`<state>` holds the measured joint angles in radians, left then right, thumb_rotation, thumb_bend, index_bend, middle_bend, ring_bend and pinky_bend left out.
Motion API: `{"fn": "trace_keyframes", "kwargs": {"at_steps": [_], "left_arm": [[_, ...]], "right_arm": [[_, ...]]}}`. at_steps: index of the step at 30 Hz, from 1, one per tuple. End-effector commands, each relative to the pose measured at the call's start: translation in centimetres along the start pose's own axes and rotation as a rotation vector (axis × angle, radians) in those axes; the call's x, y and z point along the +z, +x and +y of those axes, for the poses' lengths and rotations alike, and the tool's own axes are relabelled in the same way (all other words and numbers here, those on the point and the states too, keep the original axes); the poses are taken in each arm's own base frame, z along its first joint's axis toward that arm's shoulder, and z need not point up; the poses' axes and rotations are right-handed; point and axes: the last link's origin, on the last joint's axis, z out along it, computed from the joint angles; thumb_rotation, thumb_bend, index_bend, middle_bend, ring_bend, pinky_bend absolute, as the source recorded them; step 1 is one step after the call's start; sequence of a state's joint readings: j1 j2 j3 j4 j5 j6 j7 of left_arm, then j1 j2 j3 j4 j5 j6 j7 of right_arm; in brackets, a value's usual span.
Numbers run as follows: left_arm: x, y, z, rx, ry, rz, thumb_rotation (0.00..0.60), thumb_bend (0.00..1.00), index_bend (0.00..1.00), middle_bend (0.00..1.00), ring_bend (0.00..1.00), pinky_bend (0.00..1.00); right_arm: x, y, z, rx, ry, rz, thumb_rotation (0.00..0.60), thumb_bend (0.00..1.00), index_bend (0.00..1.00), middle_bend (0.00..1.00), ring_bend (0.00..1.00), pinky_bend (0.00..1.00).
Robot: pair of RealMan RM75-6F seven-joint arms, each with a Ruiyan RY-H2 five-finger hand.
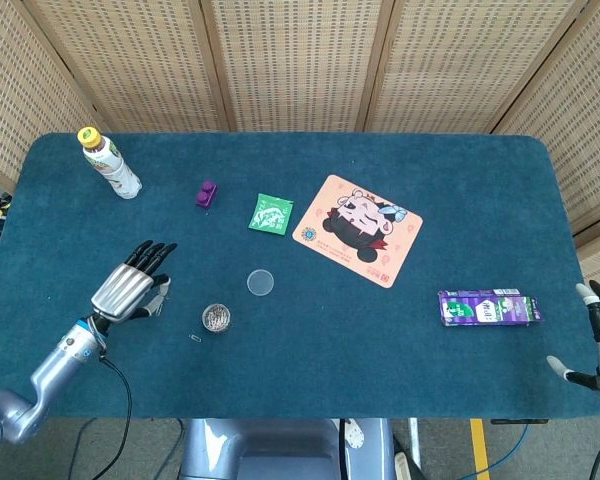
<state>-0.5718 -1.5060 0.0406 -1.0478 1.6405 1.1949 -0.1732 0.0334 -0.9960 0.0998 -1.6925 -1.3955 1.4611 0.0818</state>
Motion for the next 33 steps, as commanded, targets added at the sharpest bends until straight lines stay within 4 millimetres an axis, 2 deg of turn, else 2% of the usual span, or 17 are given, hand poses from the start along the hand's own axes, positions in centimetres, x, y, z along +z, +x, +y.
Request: {"fn": "trace_keyframes", "kwargs": {"at_steps": [1,6,9,28,30,32,33], "left_arm": [[0.6,1.6,2.9,0.000,-0.077,0.023,0.600,0.43,0.71,0.00,0.00,0.00],[1.7,0.6,5.5,-0.020,-0.110,-0.005,0.600,0.43,0.71,0.00,0.00,0.00],[2.2,-0.2,6.3,-0.010,-0.116,-0.028,0.600,0.43,0.71,0.00,0.00,0.00],[2.6,-1.9,6.6,-0.014,-0.097,-0.066,0.600,0.43,0.70,0.00,0.00,0.00],[2.6,-2.0,6.6,-0.015,-0.097,-0.064,0.600,0.43,0.66,0.00,0.00,0.00],[2.7,-1.9,6.7,-0.015,-0.097,-0.058,0.600,0.39,0.55,0.00,0.00,0.00],[2.7,-1.9,6.7,-0.019,-0.097,-0.053,0.600,0.33,0.45,0.00,0.00,0.00]], "right_arm": [[0.0,0.0,0.0,0.001,0.000,0.000,0.600,0.00,0.03,0.00,0.00,0.00],[0.0,0.0,0.0,0.002,0.003,-0.001,0.600,0.00,0.03,0.00,0.00,0.00],[0.0,0.0,0.1,0.003,0.003,-0.002,0.600,0.00,0.03,0.00,0.00,0.00],[-0.1,0.1,0.1,0.010,0.006,-0.003,0.600,0.00,0.03,0.00,0.00,0.00],[0.0,0.1,0.1,0.010,0.006,-0.002,0.600,0.00,0.03,0.00,0.00,0.00],[0.0,0.1,0.1,0.011,0.005,-0.001,0.600,0.00,0.03,0.00,0.00,0.00],[0.0,0.2,0.2,0.013,0.004,-0.001,0.600,0.00,0.03,0.00,0.00,0.00]]}}
